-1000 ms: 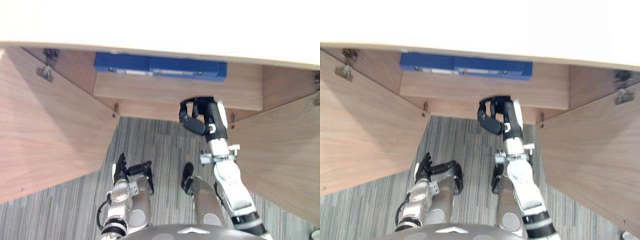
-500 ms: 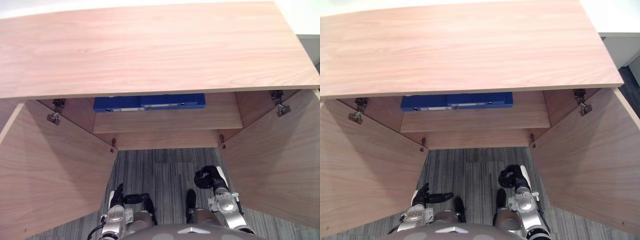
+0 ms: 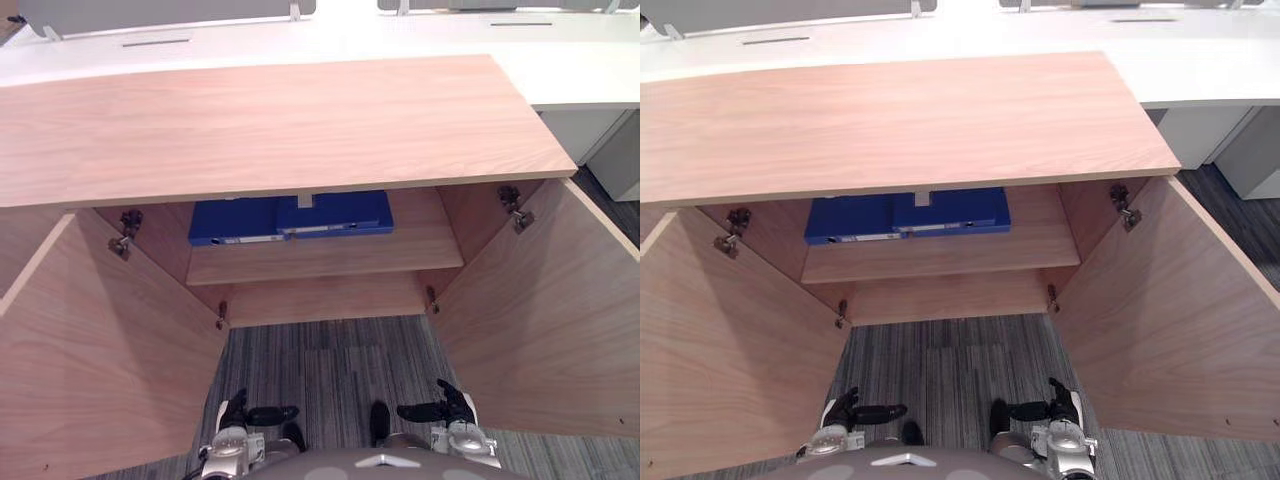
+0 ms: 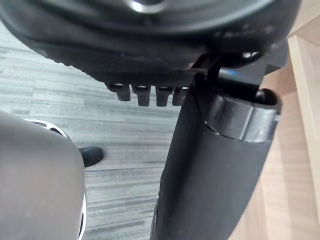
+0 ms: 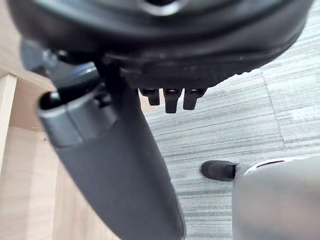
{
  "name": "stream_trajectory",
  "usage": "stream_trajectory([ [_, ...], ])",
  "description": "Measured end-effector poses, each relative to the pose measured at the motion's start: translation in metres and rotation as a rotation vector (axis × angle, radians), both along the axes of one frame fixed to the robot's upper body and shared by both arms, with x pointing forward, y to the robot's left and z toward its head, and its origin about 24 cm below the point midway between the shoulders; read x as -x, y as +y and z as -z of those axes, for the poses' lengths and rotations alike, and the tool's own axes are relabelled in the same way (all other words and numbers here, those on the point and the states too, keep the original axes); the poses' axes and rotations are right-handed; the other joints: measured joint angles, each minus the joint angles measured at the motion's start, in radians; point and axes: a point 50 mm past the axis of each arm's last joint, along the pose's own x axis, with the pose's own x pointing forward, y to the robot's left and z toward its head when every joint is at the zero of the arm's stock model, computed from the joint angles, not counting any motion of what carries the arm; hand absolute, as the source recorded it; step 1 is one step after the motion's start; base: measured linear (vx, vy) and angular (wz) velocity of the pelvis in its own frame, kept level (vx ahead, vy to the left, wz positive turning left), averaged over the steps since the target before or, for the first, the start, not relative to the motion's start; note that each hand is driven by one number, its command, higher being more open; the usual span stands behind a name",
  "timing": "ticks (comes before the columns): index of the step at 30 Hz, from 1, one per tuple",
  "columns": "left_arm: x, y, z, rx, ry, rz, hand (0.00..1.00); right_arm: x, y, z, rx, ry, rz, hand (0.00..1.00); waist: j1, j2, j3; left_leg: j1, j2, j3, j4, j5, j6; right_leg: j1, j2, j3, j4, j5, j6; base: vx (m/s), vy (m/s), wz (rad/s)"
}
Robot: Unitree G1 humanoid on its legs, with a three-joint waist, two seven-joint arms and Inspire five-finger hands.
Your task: Walk over to the cabinet, pick up the folder, carry it to the office cabinet, place the folder inside the office cabinet, then close the office cabinet door
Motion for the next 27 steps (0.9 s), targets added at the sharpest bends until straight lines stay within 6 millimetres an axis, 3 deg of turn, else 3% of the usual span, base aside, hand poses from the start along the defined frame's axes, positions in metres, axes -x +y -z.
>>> stream_trajectory([
  [9, 0.006, 0.005, 0.002, -0.003, 0.021, -0.029, 1.0, 0.011, -0.003, 0.004, -0.051, 0.022, 0.148, 1.0, -0.003, -0.011, -0.015, 0.046, -0.005, 0.038, -0.015, -0.004, 0.007, 0.02, 0.004, 0.045, 0.001, 0.003, -0.001, 0.01, -0.001, -0.15],
  [18, 0.007, 0.007, 0.002, -0.011, 0.034, -0.028, 1.0, 0.023, -0.013, 0.006, -0.082, 0.025, 0.315, 1.0, -0.016, -0.015, -0.025, 0.082, -0.002, 0.125, 0.019, -0.064, -0.01, 0.02, 0.011, 0.137, 0.001, 0.009, 0.008, 0.0, 0.012, -0.3],
  [23, 0.013, 0.011, 0.004, -0.025, 0.07, -0.023, 1.0, 0.025, -0.041, -0.009, -0.027, -0.096, 0.479, 1.0, -0.057, -0.007, -0.031, 0.082, 0.006, 0.227, 0.056, -0.112, -0.017, -0.02, 0.032, 0.243, 0.005, 0.017, 0.015, 0.06, 0.019, -0.67],
  [25, 0.015, 0.014, 0.004, -0.041, 0.078, -0.007, 1.0, 0.023, -0.056, -0.021, 0.021, -0.166, 0.533, 1.0, -0.066, -0.005, -0.033, 0.086, 0.01, 0.242, 0.073, -0.121, -0.003, -0.035, 0.043, 0.287, 0.006, 0.02, 0.015, 0.09, 0.02, -0.83],
  [27, 0.015, 0.018, 0.003, -0.06, 0.082, -0.002, 1.0, 0.01, -0.072, -0.039, 0.077, -0.283, 0.58, 1.0, -0.085, 0.001, -0.033, 0.094, 0.012, 0.251, 0.076, -0.141, 0.007, -0.061, 0.062, 0.351, 0.01, 0.029, 0.016, 0.08, 0.02, -0.87],
])
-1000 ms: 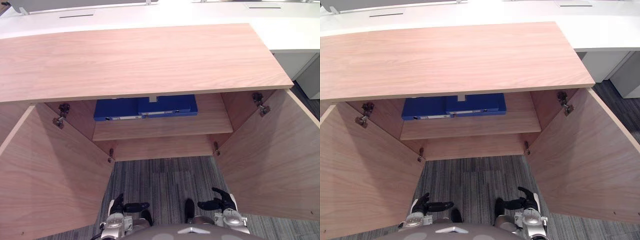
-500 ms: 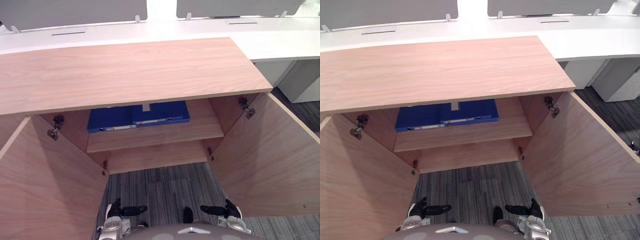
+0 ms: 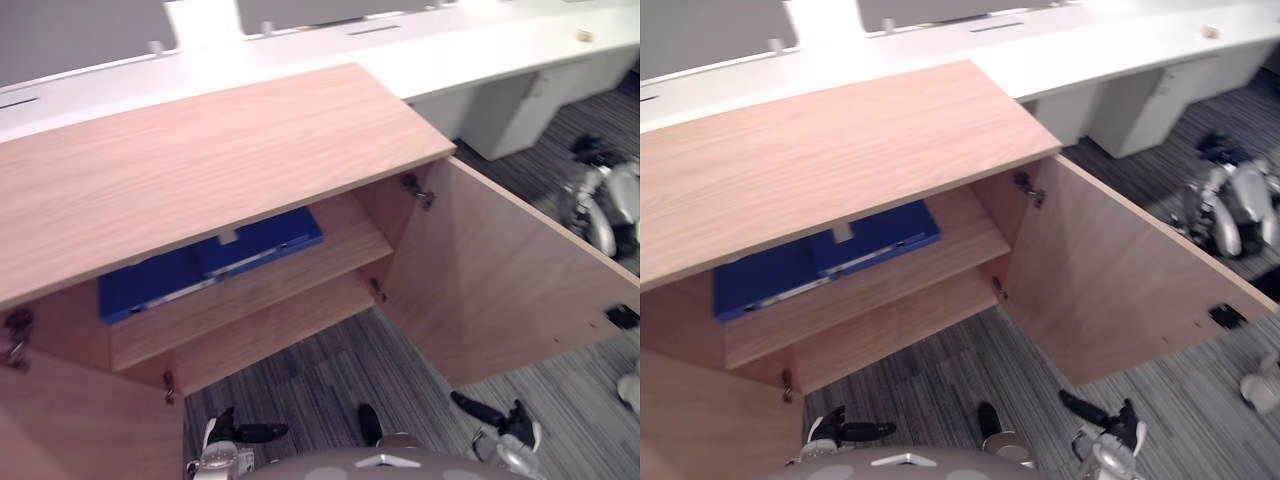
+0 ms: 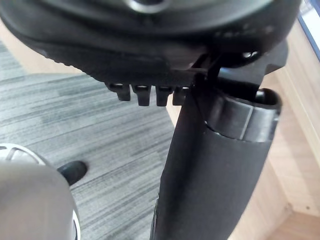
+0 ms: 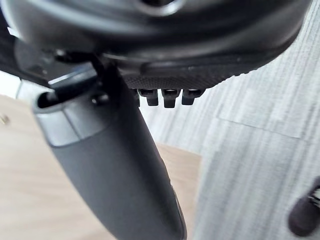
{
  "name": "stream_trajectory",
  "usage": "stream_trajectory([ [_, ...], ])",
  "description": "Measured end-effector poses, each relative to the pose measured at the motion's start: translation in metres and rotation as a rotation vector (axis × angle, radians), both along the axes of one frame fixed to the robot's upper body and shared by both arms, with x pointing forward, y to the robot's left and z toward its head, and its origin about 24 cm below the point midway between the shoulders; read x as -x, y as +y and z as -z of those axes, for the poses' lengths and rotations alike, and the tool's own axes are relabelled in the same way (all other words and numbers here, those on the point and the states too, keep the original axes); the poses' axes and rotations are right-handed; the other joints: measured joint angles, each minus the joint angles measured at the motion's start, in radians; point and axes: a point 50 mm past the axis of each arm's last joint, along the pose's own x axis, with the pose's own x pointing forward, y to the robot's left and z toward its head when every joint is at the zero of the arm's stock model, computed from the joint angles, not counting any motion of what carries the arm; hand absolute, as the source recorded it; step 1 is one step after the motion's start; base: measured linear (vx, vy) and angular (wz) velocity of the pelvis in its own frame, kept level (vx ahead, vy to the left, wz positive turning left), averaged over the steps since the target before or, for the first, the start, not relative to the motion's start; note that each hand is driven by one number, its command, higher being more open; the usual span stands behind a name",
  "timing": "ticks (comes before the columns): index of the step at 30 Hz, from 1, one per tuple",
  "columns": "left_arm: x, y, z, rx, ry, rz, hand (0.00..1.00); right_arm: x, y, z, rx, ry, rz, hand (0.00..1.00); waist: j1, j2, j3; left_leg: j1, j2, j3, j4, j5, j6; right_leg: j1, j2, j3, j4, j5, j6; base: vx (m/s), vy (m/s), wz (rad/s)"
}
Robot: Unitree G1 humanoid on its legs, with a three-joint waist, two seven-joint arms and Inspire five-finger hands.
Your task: Walk over to the cabinet, pick up the folder, carry it to the office cabinet, place the folder inside the office cabinet, then close the office cabinet door
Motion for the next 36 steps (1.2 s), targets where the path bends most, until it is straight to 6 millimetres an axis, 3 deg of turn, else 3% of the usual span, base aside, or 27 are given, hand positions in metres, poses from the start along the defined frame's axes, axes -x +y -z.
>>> stream_trajectory([
  [4, -0.011, -0.002, -0.002, -0.002, -0.026, 0.013, 1.0, -0.014, -0.017, -0.023, 0.096, -0.1, 0.044, 1.0, -0.025, 0.006, 0.004, 0.003, 0.0, 0.049, 0.009, -0.015, -0.003, -0.023, 0.012, 0.05, 0.004, 0.008, 0.004, 0.03, 0.028, -0.51],
  [8, -0.017, -0.007, -0.003, -0.006, -0.041, 0.067, 1.0, -0.046, -0.027, -0.049, 0.177, -0.219, 0.045, 1.0, -0.054, 0.033, 0.023, 0.0, -0.004, 0.08, 0.014, -0.02, -0.006, -0.047, 0.02, 0.092, 0.002, 0.021, 0.006, -0.02, 0.005, -0.33],
  [12, -0.018, -0.011, -0.003, 0.003, -0.042, 0.094, 1.0, -0.071, -0.038, -0.07, 0.23, -0.295, 0.023, 1.0, -0.062, 0.055, 0.046, -0.003, 0.001, 0.084, 0.016, -0.021, -0.008, -0.054, 0.024, 0.094, -0.014, 0.025, -0.001, -0.03, -0.019, -0.1],
  [17, -0.015, -0.015, -0.001, 0.014, -0.03, 0.132, 1.0, -0.102, -0.062, -0.108, 0.338, -0.404, -0.015, 1.0, -0.063, 0.081, 0.065, -0.02, 0.011, 0.083, 0.022, -0.02, -0.011, -0.072, 0.028, 0.079, -0.015, 0.024, -0.001, 0.01, 0.0, 0.0],
  [20, -0.013, -0.015, -0.001, 0.017, -0.023, 0.137, 1.0, -0.112, -0.067, -0.121, 0.372, -0.432, -0.068, 1.0, -0.063, 0.082, 0.066, -0.02, 0.021, 0.08, 0.023, -0.02, -0.012, -0.073, 0.038, 0.073, -0.015, 0.029, -0.007, 0.05, 0.0, -0.01],
  [29, -0.024, -0.018, -0.003, 0.022, -0.059, 0.193, 1.0, -0.131, -0.062, -0.13, 0.398, -0.44, -0.203, 1.0, -0.064, 0.092, 0.06, -0.03, 0.029, 0.043, 0.018, -0.015, -0.018, -0.073, 0.041, 0.035, -0.009, 0.041, -0.007, 0.03, 0.0, 0.04],
  [36, -0.013, -0.019, 0.0, 0.019, -0.022, 0.213, 1.0, -0.134, -0.055, -0.131, 0.397, -0.445, -0.248, 1.0, -0.064, 0.09, 0.061, -0.031, 0.015, 0.017, 0.019, -0.01, -0.015, -0.072, 0.02, 0.013, -0.016, 0.037, -0.008, -0.07, -0.001, 0.07],
])
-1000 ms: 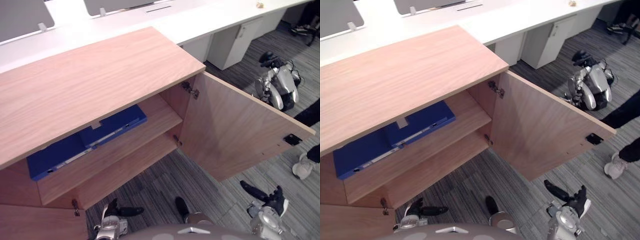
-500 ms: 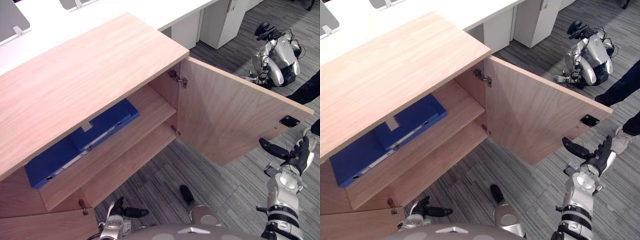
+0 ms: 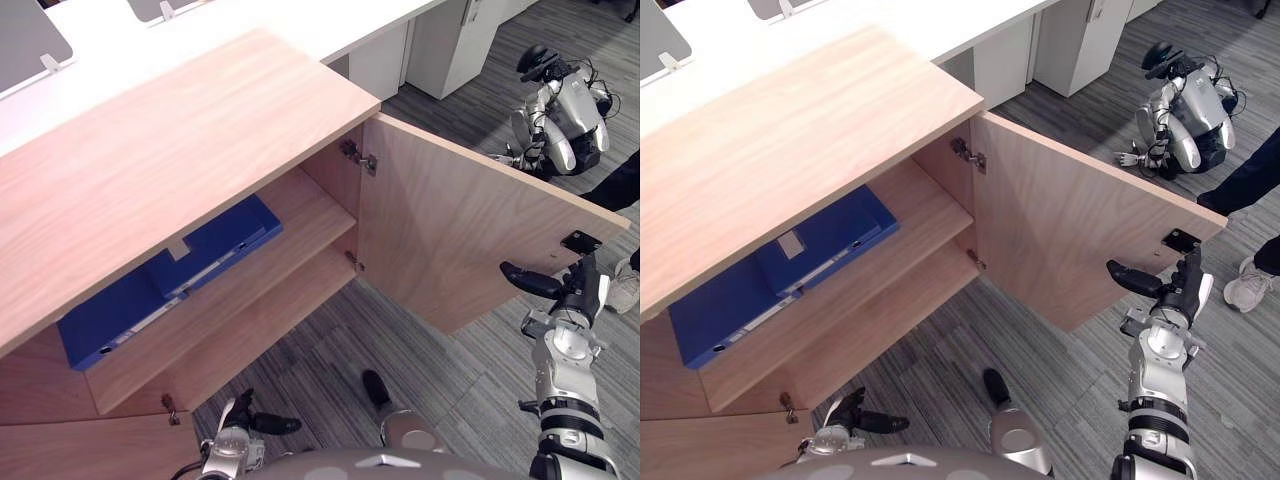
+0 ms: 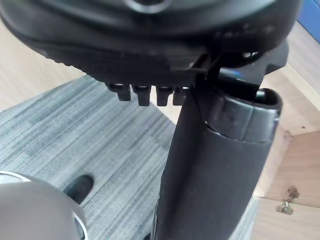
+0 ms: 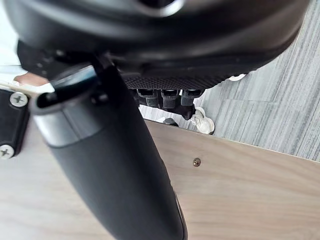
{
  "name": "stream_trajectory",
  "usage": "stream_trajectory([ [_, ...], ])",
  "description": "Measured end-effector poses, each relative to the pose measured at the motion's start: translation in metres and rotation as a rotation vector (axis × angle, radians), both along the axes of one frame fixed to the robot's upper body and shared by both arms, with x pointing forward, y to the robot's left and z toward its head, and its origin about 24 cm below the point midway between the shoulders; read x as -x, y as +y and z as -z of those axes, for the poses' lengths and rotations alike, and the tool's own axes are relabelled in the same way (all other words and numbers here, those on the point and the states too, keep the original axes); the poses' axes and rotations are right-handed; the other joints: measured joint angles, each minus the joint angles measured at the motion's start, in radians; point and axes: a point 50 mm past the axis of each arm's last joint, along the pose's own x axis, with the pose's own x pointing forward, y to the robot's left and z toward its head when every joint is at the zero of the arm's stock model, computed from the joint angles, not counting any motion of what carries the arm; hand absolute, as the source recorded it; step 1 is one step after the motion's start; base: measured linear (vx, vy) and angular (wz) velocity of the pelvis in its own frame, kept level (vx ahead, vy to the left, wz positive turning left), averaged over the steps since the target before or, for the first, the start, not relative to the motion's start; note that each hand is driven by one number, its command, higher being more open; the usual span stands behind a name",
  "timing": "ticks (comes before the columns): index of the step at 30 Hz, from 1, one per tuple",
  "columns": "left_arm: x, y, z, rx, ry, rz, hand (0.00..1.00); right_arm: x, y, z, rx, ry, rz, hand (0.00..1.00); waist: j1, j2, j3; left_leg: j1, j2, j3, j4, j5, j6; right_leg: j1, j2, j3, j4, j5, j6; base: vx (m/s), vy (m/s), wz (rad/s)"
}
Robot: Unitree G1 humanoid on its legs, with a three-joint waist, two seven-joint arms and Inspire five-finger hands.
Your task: Walk over to the cabinet, pick up the folder, carry it to the office cabinet, place the folder inside the office cabinet, then close the office cabinet door
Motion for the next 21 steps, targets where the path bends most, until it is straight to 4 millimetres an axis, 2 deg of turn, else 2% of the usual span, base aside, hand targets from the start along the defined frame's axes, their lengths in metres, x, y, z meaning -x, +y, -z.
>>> stream_trajectory([
  [5, 0.006, 0.0, 0.002, -0.006, 0.022, 0.01, 1.0, 0.003, 0.008, -0.007, 0.005, -0.046, -0.035, 1.0, 0.0, 0.0, 0.0, 0.002, 0.002, -0.011, 0.001, 0.0, 0.0, 0.003, -0.002, -0.016, 0.0, 0.0, -0.001, -0.02, 0.001, 0.04],
  [10, 0.009, 0.003, 0.003, -0.012, 0.041, 0.01, 1.0, 0.012, 0.024, 0.002, -0.012, -0.032, -0.091, 1.0, -0.002, -0.012, -0.001, 0.022, 0.011, 0.007, -0.007, -0.003, -0.004, 0.015, 0.017, -0.002, 0.005, 0.014, -0.003, 0.04, 0.008, -0.15],
  [13, 0.001, 0.002, 0.001, -0.012, 0.024, 0.018, 1.0, 0.02, 0.038, 0.006, -0.019, -0.026, -0.152, 1.0, -0.009, -0.021, -0.001, 0.028, 0.013, 0.011, -0.007, -0.003, -0.006, 0.018, 0.027, 0.005, 0.005, 0.017, -0.005, 0.01, -0.014, -0.11],
  [21, 0.002, 0.002, 0.001, -0.021, 0.029, 0.04, 1.0, 0.059, 0.072, 0.021, -0.077, 0.023, -0.277, 1.0, -0.009, -0.062, -0.004, 0.032, 0.021, 0.012, -0.001, 0.001, -0.012, 0.019, 0.023, 0.007, 0.0, 0.012, -0.008, -0.02, -0.009, -0.03],
])
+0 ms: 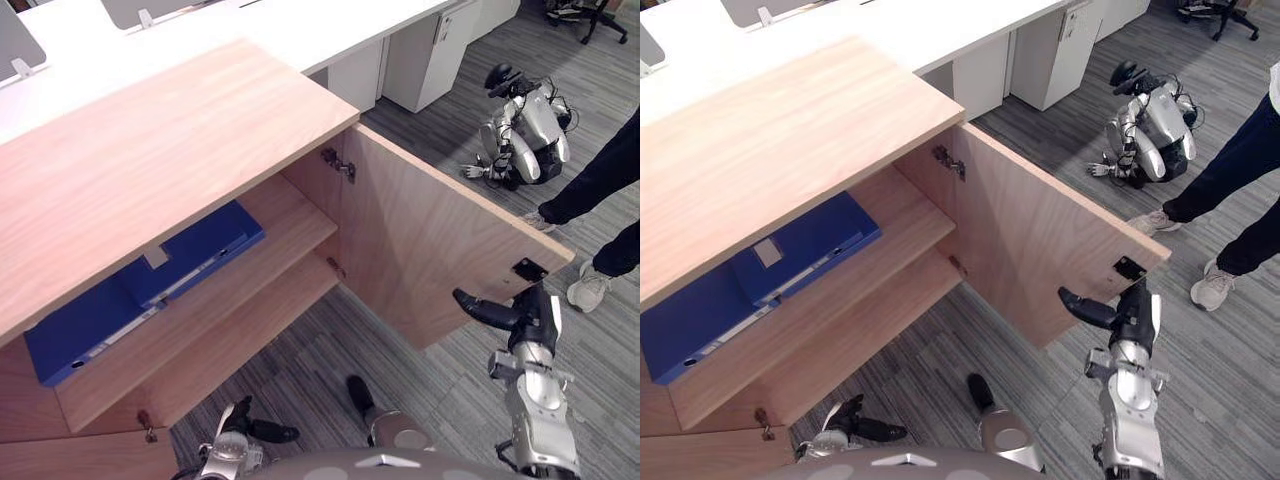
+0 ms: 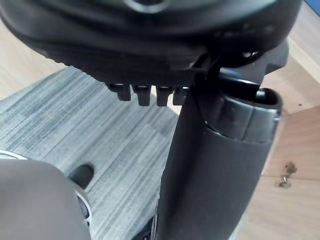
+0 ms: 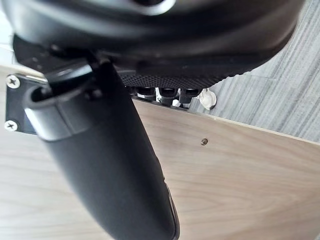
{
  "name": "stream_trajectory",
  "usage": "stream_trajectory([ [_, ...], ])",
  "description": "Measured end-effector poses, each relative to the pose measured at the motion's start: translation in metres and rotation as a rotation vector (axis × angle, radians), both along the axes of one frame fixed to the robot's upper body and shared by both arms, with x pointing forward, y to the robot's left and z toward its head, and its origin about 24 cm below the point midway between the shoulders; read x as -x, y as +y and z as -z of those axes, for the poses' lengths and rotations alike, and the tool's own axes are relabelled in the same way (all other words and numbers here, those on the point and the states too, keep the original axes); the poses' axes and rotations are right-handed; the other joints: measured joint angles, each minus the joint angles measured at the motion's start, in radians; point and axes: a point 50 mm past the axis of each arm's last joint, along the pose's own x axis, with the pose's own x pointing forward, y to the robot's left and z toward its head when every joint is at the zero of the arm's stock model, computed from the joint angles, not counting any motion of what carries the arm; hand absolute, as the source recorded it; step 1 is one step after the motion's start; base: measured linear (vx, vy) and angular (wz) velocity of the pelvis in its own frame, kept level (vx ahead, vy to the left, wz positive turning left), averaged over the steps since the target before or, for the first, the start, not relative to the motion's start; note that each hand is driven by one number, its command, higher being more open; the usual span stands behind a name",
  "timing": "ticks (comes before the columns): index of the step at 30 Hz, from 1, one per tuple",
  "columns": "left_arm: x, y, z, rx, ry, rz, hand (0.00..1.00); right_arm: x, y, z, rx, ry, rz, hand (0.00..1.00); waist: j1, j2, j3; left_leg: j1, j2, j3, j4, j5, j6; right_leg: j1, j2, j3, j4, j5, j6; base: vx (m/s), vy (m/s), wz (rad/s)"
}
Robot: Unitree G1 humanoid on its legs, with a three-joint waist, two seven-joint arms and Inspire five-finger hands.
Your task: Walk over to the cabinet, pick up the folder, carry it to the office cabinet, place the folder inside the office cabinet, then close the office cabinet door
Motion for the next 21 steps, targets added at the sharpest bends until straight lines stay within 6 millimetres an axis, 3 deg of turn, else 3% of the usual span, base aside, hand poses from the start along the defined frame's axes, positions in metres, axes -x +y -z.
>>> stream_trajectory([
  [3, 0.001, -0.001, 0.0, -0.003, 0.006, 0.02, 1.0, 0.014, 0.007, 0.003, -0.005, 0.028, -0.042, 1.0, 0.0, -0.008, -0.003, 0.0, 0.004, -0.003, 0.0, 0.001, -0.002, 0.001, 0.003, -0.006, 0.0, 0.002, -0.001, 0.0, -0.004, 0.02],
  [7, -0.006, 0.003, -0.002, -0.022, -0.002, 0.06, 1.0, 0.036, 0.024, 0.009, -0.026, 0.09, -0.161, 1.0, -0.005, -0.043, -0.008, 0.001, 0.011, -0.003, 0.002, 0.004, -0.006, 0.003, 0.008, -0.008, 0.004, 0.008, -0.008, 0.0, 0.0, 0.0],
  [11, -0.015, 0.004, -0.004, -0.027, -0.016, 0.107, 1.0, 0.045, 0.037, 0.008, -0.04, 0.122, -0.282, 1.0, -0.005, -0.064, -0.01, 0.003, 0.008, -0.003, 0.013, 0.003, -0.006, 0.009, 0.009, -0.006, 0.005, 0.017, -0.014, -0.01, -0.001, 0.0],
  [18, -0.023, 0.006, -0.006, -0.037, -0.016, 0.201, 1.0, 0.063, 0.059, 0.007, -0.141, 0.229, -0.65, 1.0, -0.002, -0.113, -0.016, -0.008, 0.013, -0.062, 0.032, 0.007, -0.006, 0.034, -0.014, -0.07, 0.005, 0.009, -0.017, -0.05, -0.012, 0.2],
  [21, -0.02, 0.009, -0.006, -0.036, -0.002, 0.224, 1.0, 0.061, 0.074, 0.006, -0.192, 0.259, -0.824, 1.0, 0.019, -0.126, -0.02, -0.02, 0.009, -0.099, 0.031, 0.012, -0.013, 0.038, -0.025, -0.104, 0.005, 0.007, -0.02, -0.06, 0.0, 0.37],
])
